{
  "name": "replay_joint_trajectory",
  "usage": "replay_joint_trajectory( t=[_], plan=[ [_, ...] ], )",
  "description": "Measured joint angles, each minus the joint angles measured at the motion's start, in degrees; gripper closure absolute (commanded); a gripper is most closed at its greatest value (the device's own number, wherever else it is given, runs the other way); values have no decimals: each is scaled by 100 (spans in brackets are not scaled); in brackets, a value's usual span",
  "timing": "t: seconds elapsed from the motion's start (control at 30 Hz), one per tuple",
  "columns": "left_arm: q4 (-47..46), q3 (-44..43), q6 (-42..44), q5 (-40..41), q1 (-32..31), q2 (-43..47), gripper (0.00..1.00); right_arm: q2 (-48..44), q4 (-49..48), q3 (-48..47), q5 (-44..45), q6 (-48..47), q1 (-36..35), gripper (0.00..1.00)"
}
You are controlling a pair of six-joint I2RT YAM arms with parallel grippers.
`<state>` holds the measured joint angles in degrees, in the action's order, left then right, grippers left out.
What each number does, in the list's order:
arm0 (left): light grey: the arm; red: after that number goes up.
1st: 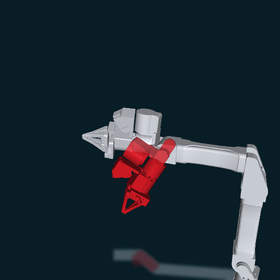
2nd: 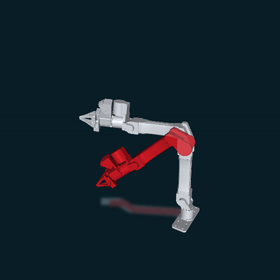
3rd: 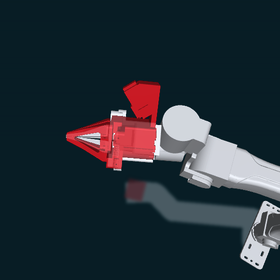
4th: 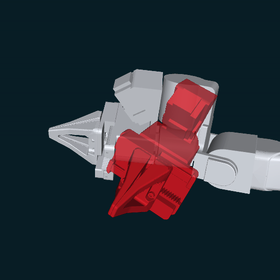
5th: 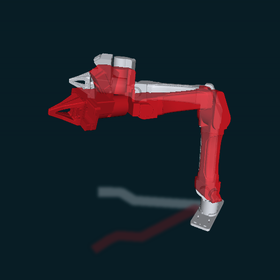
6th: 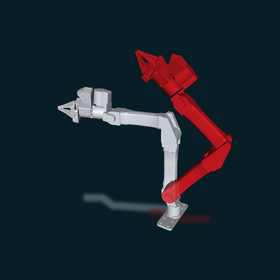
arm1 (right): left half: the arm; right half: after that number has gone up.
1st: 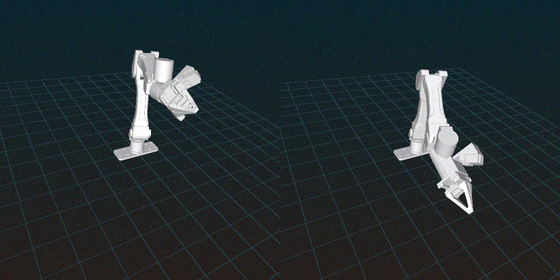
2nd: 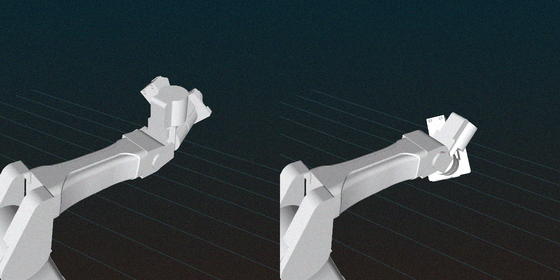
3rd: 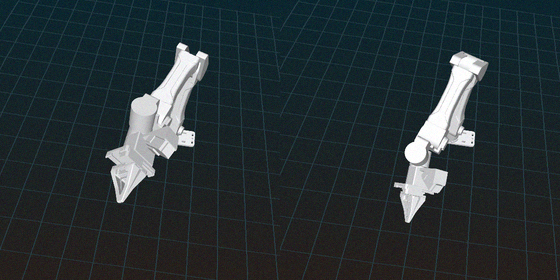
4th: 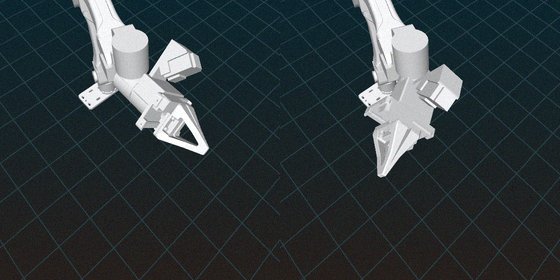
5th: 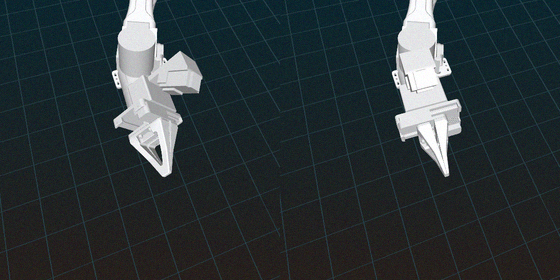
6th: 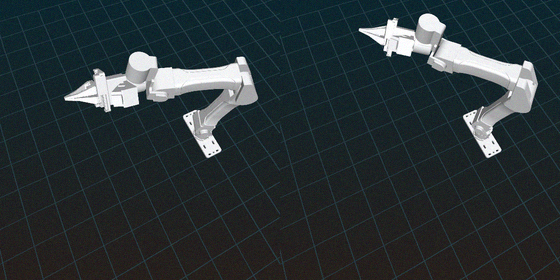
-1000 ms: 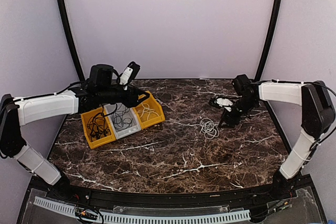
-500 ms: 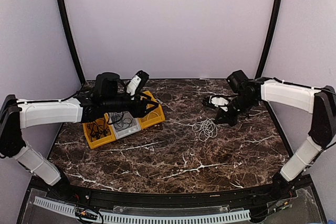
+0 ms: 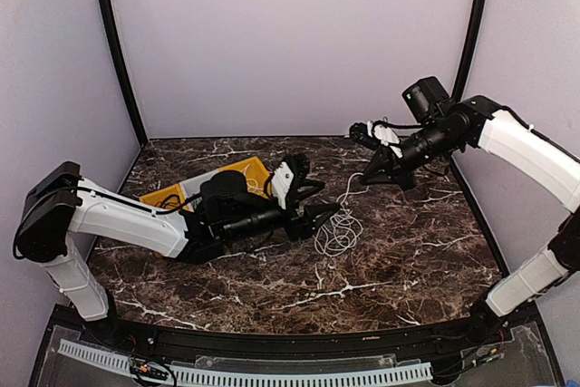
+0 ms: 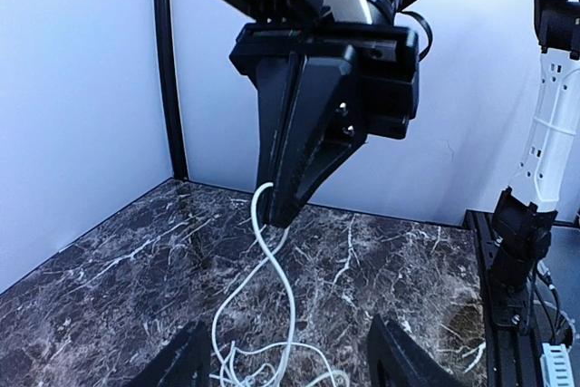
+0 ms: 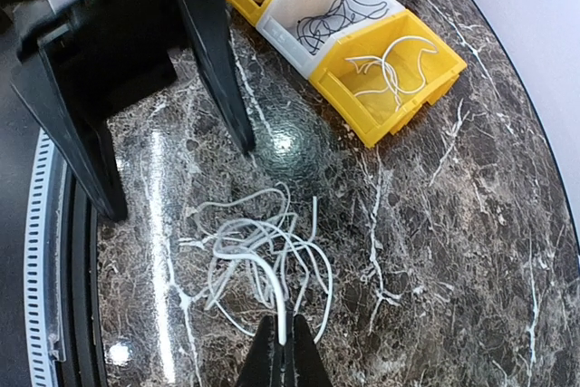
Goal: Untangle the cables
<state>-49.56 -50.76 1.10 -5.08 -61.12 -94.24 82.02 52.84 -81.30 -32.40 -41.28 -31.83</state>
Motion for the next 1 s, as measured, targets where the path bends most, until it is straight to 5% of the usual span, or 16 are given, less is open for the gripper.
replay_joint_trajectory(
  t=[0.47, 1.0],
  plan=[
    [-2033, -1228, 144, 1635, -173, -2376, 69, 26, 732, -1019, -1036, 81, -50, 100],
    [-2378, -1578, -125, 1622, -7, -3587, 80, 212, 1408, -3880, -2055, -17, 470, 100]
  ],
)
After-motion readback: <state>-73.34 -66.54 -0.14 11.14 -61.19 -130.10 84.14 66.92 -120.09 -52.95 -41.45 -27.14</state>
